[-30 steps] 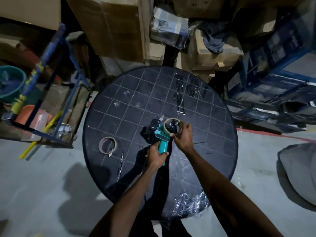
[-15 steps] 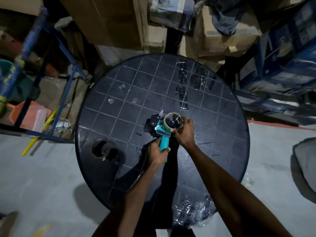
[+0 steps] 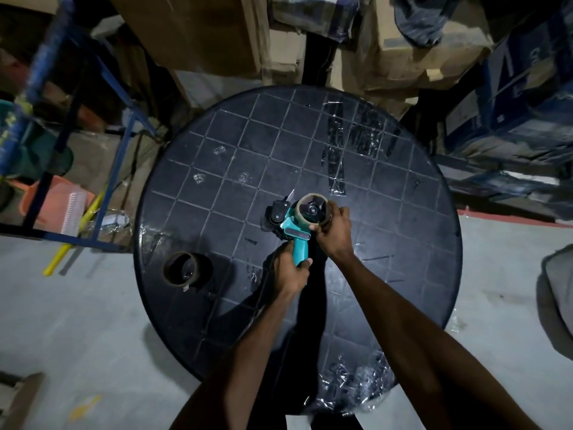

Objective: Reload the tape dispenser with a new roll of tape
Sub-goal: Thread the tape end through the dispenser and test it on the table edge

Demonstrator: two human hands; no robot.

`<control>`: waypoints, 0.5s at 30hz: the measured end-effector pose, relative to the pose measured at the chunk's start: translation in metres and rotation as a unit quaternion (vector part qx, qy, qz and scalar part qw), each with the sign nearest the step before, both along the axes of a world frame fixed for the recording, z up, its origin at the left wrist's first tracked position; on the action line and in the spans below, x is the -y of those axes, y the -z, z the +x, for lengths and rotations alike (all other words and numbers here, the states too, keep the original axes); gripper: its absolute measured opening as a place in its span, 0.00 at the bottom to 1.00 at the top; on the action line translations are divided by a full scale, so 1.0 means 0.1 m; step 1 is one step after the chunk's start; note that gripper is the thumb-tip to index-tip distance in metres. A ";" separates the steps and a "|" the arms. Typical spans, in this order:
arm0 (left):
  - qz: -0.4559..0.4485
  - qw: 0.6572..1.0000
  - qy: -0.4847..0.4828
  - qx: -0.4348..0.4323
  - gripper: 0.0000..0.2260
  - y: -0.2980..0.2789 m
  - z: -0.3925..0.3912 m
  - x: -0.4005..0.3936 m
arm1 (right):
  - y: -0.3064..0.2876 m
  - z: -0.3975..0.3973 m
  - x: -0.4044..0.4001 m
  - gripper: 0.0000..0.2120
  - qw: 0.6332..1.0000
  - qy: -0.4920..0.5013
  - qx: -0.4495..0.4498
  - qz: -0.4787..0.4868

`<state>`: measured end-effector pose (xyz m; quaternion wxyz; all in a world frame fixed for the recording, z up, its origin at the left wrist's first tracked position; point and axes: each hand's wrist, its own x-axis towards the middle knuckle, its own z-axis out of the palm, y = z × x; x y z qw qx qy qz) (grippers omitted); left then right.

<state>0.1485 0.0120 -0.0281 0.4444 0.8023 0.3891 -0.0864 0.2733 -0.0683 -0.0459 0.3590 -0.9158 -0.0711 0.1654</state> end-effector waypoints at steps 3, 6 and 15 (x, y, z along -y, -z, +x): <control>0.026 0.999 0.024 0.007 0.19 0.04 0.06 0.00 | -0.01 0.05 -0.03 0.32 1.000 -0.006 -0.001 -0.003; 0.049 0.998 0.046 0.004 0.18 0.14 0.12 -0.02 | 0.01 0.12 -0.05 0.33 1.000 -0.017 -0.001 -0.020; 0.050 0.995 0.082 0.025 0.22 0.21 0.15 -0.04 | -0.03 -0.01 0.14 0.38 0.998 -0.022 -0.019 -0.056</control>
